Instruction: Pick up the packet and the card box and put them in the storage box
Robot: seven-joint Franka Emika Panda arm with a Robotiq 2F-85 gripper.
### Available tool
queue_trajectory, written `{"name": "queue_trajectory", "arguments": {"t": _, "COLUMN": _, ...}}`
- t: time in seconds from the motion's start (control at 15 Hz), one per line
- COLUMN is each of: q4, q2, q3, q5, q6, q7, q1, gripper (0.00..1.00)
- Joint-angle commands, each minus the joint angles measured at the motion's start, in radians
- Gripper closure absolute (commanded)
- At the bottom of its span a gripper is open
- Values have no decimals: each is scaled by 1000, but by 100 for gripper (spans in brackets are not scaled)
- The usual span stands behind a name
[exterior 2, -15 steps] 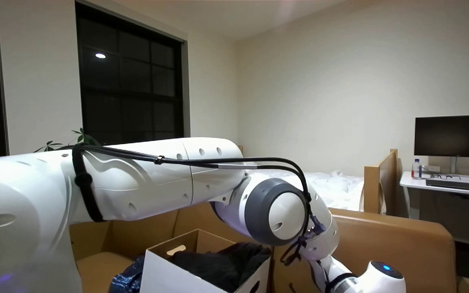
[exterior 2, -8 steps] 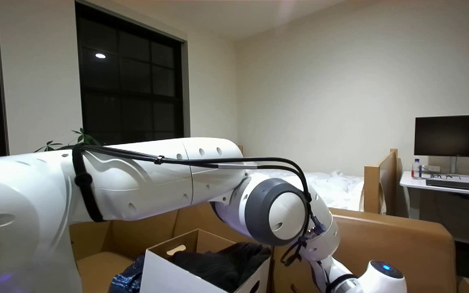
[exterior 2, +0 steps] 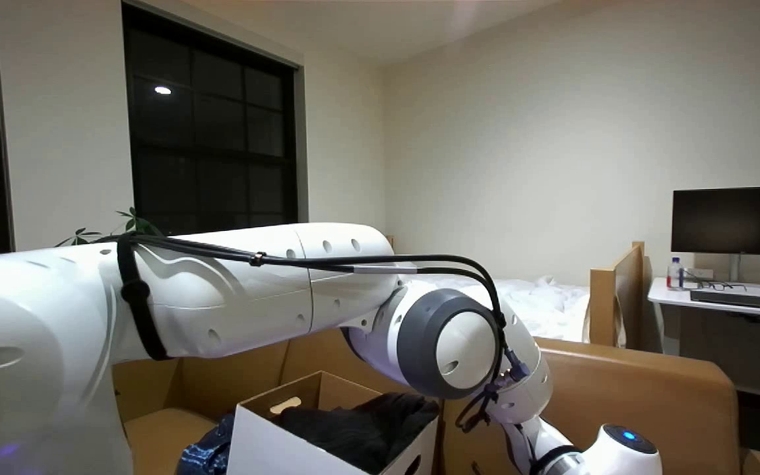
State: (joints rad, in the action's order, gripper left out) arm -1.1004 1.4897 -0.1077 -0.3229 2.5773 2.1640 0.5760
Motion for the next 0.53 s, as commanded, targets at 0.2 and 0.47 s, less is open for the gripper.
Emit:
{"name": "queue_trajectory", "arguments": {"t": 0.2, "q4": 9, "q2": 0, "q3": -10, "q5": -29, "q6": -66, "q7": -27, "q1": 6, "gripper": 0}}
{"name": "queue_trajectory", "arguments": {"t": 0.47, "q4": 11, "q2": 0, "q3": -25, "q5": -25, "q6": -91, "q7": -13, "q1": -2, "gripper": 0}}
